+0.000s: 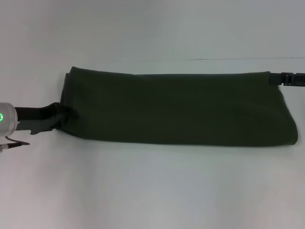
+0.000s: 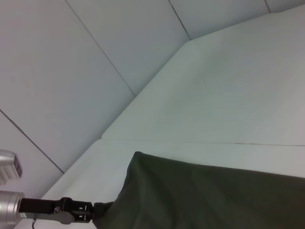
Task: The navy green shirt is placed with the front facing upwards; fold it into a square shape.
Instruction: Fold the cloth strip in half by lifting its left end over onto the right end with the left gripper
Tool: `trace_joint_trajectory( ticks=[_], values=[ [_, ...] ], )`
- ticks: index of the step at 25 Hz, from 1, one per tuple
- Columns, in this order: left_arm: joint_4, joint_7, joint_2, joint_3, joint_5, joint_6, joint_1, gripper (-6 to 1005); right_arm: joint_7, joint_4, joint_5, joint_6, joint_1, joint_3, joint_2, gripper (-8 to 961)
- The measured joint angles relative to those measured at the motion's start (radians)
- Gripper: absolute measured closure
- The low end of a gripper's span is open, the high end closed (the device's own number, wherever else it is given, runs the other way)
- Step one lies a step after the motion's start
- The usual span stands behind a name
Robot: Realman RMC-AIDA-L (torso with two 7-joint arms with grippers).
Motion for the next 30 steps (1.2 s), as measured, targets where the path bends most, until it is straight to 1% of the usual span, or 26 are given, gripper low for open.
trace_joint_trajectory(
  ticks=[4,9,15,20,24,30],
  values=[
    [0.002,0.009,0.000,0.001,0.003,0.000,0.000,530,0.000,0.000,0.000,0.001,0.000,0.000,0.000,38],
    [0.002,0.025,-0.001,0.002,0.003,-0.009,0.000,748,0.000,0.000,0.000,0.001,0.001,0.000,0.000,38],
    [0.002,0.033,-0.001,-0.002,0.001,-0.019,0.002,870,-0.001,0.002,0.000,0.002,0.000,0.000,0.000,38],
    [0.006,0.047,-0.004,-0.017,-0.014,-0.022,0.021,971,-0.004,0.009,0.000,0.012,0.000,0.000,0.003,38],
    [0.023,0.086,-0.014,-0.036,-0.074,-0.010,0.059,996,-0.004,0.010,0.000,0.013,-0.002,0.000,0.013,38],
    [0.033,0.190,-0.023,-0.123,-0.204,0.057,0.120,997,-0.008,0.012,0.008,0.023,-0.002,0.000,0.035,38]
  ],
)
